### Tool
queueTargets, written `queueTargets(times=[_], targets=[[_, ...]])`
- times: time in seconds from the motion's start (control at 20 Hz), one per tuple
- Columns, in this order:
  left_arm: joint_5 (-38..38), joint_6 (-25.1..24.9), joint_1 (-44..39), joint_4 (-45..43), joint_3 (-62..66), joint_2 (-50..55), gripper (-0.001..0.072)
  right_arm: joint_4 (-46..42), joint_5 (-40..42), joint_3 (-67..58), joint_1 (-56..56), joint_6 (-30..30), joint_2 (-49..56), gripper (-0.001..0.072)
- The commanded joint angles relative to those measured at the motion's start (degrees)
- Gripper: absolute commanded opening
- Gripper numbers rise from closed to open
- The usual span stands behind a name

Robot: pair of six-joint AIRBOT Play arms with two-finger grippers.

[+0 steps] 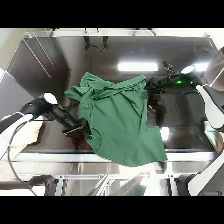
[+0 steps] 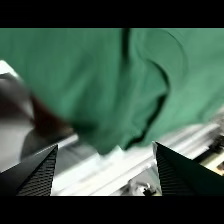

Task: Fold the shirts.

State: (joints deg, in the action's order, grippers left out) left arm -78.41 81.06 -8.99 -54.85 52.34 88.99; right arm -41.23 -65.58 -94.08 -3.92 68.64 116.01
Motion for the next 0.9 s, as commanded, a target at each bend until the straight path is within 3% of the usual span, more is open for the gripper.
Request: queueTargets(times=[0.0, 0.05, 0.1, 0.15, 0.25, 0.3, 0.35, 0.5, 0.65, 0.85], targets=[[2.16, -0.17, -3.98, -0.81, 4.0, 5.05, 0.0645, 1.64, -0.63, -0.46, 1.29, 0.61, 0.92, 0.0362], [2.21, -0.22, -4.55, -1.18, 5.64, 6.16, 0.0596, 2.08, -0.68, -0.46, 1.53, 0.61, 1.22, 0.0351], [2.49, -1.29, -4.79, -1.2, 7.21, 7.06, 0.0447, 2.89, -0.68, -0.46, 1.6, 0.57, 1.6, 0.0252], [2.54, -1.68, -4.79, -1.25, 8.61, 7.67, 0.0339, 3.48, -0.63, -0.46, 1.64, 0.15, 1.88, 0.0217], [2.38, -1.75, -4.2, -1.46, 10.82, 8.07, 0.0174, 3.87, -0.17, -0.66, 1.55, -1.9, 1.97, 0.0017], [1.57, -1.77, -3.76, -1.86, 11.89, 8.0, 0.0049, 3.89, 0.31, -0.94, 1.18, -2.01, 1.95, 0.0018], [0.02, -1.79, -3.39, -2.97, 13.4, 8.02, 0.0007, 4.02, 0.79, -1.36, 0.59, -1.99, 1.79, 0.0017], [-5.44, -1.75, -1.33, -9.66, 19.91, 8.04, 0.0008, 3.93, 1.44, -1.6, -3.1, -1.53, 0.11, 0.0015], [-5.79, -1.75, 3.41, -17.75, 30.82, 9.62, 0.0018, 1.97, -5.64, -0.24, -8.68, 0.42, -2.12, 0.0014], [-10.38, -4.44, 10.69, -16.96, 49.05, 18.95, 0.0018, 0.2, -9.64, 17.14, -12.11, -1.77, -10.93, 0.0014]])
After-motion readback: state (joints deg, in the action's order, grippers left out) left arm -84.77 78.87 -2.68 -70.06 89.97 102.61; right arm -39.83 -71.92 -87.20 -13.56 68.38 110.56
